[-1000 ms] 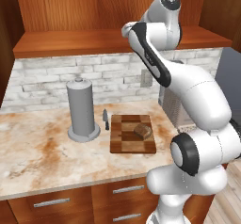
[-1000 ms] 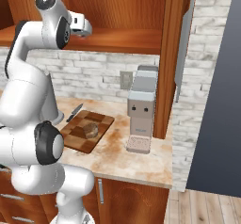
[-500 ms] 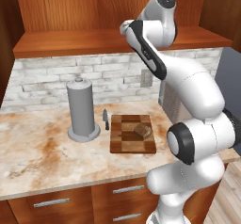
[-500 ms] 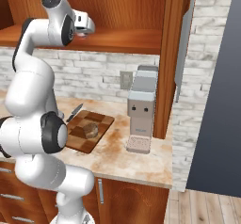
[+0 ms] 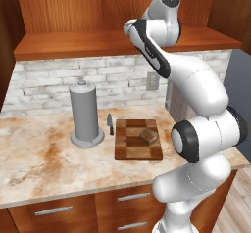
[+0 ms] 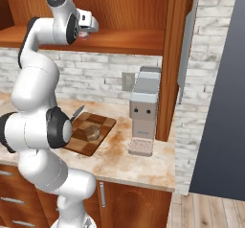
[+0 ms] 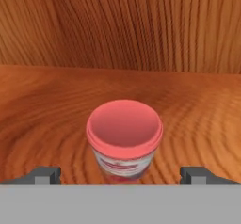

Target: Pick the bread, place it on the cutting board, pick the jam, place it on the counter, and close the cabinet.

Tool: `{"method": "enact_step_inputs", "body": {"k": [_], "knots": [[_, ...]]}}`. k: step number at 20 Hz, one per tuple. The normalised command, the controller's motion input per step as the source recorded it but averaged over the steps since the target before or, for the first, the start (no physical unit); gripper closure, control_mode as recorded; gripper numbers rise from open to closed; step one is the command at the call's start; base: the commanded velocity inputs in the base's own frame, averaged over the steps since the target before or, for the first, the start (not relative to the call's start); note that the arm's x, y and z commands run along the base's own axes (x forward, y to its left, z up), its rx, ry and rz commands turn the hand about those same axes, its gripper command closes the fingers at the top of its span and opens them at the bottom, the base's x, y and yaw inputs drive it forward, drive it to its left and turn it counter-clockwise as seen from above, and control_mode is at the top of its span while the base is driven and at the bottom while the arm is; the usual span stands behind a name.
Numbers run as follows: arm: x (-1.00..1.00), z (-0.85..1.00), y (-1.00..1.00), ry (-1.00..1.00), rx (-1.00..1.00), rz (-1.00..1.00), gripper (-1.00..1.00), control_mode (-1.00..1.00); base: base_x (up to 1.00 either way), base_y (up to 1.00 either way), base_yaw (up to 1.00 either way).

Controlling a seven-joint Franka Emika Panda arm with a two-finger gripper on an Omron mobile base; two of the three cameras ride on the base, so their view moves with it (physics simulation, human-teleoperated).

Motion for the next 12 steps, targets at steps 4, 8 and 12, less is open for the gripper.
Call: {"method": "enact_step_inputs", "body": {"k": [4, 8, 12], "knots": [[0.29, 0.00, 0.00, 0.00, 0.00, 0.00, -1.00, -1.00, 0.00, 0.00, 0.00], [0.23, 0.00, 0.00, 0.00, 0.00, 0.00, -1.00, -1.00, 0.00, 0.00, 0.00], [0.20, 0.00, 0.00, 0.00, 0.00, 0.00, -1.00, -1.00, 0.00, 0.00, 0.00]]}}
